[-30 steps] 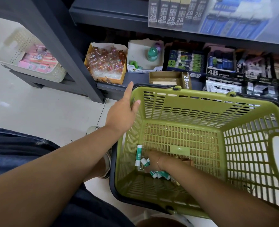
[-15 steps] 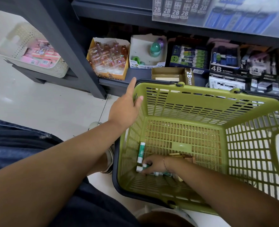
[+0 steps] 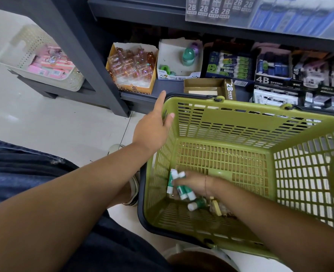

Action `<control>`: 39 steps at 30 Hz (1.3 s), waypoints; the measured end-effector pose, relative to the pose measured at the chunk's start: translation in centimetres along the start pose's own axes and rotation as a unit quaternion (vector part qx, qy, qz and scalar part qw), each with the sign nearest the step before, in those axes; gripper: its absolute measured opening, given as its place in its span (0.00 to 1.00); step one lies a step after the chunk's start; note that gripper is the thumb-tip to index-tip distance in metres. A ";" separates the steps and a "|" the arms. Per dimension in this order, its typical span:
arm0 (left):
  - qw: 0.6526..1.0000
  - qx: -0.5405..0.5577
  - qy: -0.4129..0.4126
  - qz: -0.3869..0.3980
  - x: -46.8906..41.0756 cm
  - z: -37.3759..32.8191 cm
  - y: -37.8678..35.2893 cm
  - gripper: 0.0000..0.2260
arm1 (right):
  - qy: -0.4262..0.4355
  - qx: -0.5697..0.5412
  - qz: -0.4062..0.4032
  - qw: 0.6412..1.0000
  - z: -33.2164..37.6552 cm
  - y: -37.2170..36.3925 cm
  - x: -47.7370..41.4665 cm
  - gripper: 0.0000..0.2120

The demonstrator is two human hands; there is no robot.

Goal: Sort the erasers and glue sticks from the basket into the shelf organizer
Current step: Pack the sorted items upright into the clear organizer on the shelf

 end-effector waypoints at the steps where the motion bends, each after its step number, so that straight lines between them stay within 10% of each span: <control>1: 1.000 -0.001 0.000 0.000 0.0 0.0 0.0 0.27 | 0.013 -0.022 -0.010 1.000 0.9 0.9 0.1 0.05; 4: 1.000 -0.001 -0.002 -0.002 0.0 0.0 0.0 0.28 | 0.013 -0.095 -0.080 0.992 2.6 3.8 0.6 0.03; 9: 1.000 -0.002 -0.003 -0.010 0.0 0.0 0.2 0.27 | -0.063 -0.121 -0.207 0.969 -0.2 4.7 -0.3 0.32; 21: 1.000 0.008 -0.008 -0.001 -0.1 -0.1 -0.1 0.28 | -0.099 -0.157 -0.115 0.976 -0.9 -0.5 -0.9 0.17; 27: 0.989 -0.110 -0.080 -0.054 -0.5 -2.4 1.1 0.30 | 0.099 -0.132 -0.148 0.975 6.7 2.9 5.2 0.03; 30: 0.997 0.036 -0.065 0.019 -0.2 -5.9 1.5 0.30 | 0.231 -0.164 -0.168 0.944 12.5 5.7 11.4 0.03; 34: 0.881 0.421 0.066 0.204 2.3 -11.0 0.3 0.35 | 0.367 -0.136 -0.213 0.896 19.1 8.4 20.1 0.06; 39: 0.790 0.556 0.051 0.252 3.7 -17.0 3.6 0.18 | 0.422 0.023 -0.316 0.850 23.5 9.2 26.1 0.07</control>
Point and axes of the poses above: each hand's wrist, its own x-axis away from the middle knuckle, its own y-axis out of the back of the hand, z = x × y, the point moved 9 cm from there along -x, towards the middle knuckle, and after that the axes turned 1 degree about z, right-handed, at the moved point
